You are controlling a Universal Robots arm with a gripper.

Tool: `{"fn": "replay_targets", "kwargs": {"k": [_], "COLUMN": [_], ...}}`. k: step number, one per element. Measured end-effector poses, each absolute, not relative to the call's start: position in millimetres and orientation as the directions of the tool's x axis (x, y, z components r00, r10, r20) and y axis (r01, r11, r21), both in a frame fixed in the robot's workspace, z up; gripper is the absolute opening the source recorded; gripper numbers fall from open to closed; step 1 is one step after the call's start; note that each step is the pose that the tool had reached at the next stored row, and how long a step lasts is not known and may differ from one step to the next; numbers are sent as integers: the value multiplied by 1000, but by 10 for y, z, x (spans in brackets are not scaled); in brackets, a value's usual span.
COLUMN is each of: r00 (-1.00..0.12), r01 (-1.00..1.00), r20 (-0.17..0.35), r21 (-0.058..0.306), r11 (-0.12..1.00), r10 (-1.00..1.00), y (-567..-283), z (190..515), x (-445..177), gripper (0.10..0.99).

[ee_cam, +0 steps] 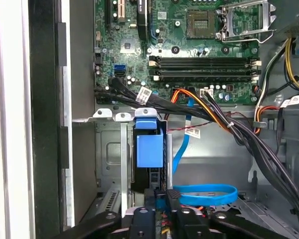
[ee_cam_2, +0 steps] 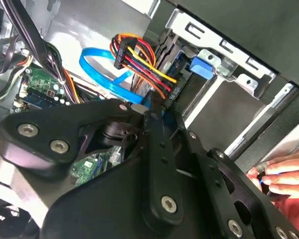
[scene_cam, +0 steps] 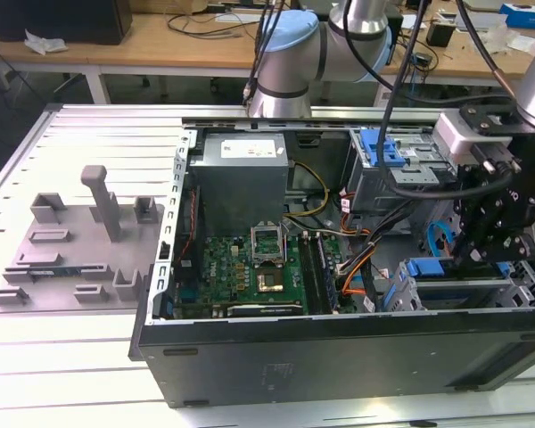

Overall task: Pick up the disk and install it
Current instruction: 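Insert the second disk wire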

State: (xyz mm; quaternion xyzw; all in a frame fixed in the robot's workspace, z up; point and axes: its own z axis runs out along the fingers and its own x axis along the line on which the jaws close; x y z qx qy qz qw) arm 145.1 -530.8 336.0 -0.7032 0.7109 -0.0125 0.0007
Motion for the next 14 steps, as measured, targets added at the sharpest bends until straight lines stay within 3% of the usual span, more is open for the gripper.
{"fn": "replay_targets", "kwargs": {"k": [12, 13, 14], "r00": [-11, -12, -12], "r01": [-999, -999, -999], "r20": [29, 33, 37], "r21": [-35, -37, -38], "r11": [10, 10, 10], "r10": [-1000, -999, -999], "y": [-5202, -5180, -5163], "z": [3929, 3982, 4014], "x": [1437, 1435, 1433], "gripper": [235, 224, 157]}}
